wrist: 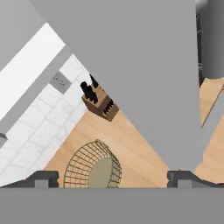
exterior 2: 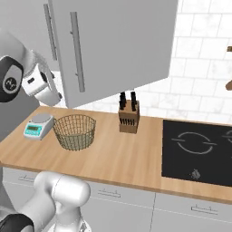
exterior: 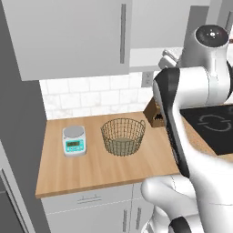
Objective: Open the cabinet, pick up the bread from the cabinet and place it in the basket. Then move the basket to the dining counter.
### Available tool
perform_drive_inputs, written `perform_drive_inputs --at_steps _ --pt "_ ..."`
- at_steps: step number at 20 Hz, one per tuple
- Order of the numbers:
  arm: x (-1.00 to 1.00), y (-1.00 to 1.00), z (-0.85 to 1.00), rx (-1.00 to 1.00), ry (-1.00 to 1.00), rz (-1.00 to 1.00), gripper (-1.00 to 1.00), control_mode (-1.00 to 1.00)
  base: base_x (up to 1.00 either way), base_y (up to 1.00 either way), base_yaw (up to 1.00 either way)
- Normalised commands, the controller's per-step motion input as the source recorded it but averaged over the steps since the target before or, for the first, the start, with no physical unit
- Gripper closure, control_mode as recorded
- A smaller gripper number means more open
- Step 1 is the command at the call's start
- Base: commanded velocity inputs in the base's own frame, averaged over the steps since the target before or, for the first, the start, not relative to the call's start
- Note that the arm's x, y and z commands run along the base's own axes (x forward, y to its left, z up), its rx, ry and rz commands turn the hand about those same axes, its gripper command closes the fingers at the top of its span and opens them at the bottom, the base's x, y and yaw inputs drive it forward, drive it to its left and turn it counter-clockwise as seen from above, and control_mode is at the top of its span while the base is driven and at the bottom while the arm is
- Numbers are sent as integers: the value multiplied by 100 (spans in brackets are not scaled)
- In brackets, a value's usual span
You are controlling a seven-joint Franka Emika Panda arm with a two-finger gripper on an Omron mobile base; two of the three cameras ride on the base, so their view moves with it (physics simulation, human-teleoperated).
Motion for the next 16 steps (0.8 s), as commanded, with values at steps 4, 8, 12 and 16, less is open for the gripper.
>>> perform_drive_inputs --at_steps 4,8,12,16 --pt "71 3 -13 14 0 -46 -100 -100 0 0 0" --pt "63 1 0 10 -3 -45 -100 -100 0 0 0" --pt "31 4 0 20 -8 -41 -100 -100 0 0 0" --pt "31 -13 -7 22 -22 -36 -100 -100 0 0 0"
